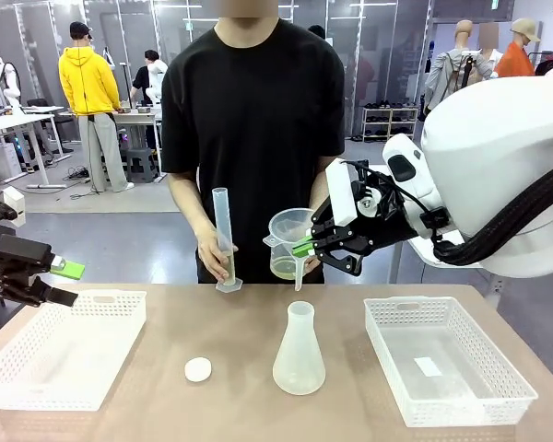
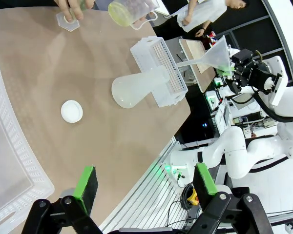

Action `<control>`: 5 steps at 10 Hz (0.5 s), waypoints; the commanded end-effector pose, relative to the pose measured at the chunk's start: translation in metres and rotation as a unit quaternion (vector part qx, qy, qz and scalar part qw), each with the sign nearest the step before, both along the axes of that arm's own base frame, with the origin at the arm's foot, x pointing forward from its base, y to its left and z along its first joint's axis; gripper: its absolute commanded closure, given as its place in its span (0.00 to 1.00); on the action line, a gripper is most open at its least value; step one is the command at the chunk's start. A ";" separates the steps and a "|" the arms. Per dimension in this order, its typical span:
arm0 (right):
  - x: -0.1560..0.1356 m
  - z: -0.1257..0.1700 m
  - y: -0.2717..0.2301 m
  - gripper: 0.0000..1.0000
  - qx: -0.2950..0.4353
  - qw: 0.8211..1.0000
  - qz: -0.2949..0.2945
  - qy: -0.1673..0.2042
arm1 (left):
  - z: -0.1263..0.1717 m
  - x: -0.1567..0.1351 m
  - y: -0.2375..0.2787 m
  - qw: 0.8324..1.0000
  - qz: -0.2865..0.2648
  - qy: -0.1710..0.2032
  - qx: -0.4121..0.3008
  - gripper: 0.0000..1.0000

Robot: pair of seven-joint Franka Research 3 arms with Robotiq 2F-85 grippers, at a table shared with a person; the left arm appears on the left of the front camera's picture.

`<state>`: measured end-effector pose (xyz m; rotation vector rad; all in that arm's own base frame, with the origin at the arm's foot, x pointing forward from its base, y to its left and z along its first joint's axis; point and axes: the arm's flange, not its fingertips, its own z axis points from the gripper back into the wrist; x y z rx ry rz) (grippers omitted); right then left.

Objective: Prepare the solutions needed for the experiment.
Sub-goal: Pick up the Plastic Funnel and insert it into the Big flask.

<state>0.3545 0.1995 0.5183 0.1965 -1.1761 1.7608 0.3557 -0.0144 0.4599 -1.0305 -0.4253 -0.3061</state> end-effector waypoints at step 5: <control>0.000 -0.031 -0.012 0.95 0.007 0.999 -0.027 0.028 | 0.000 0.002 -0.001 1.000 -0.004 -0.011 -0.013 0.00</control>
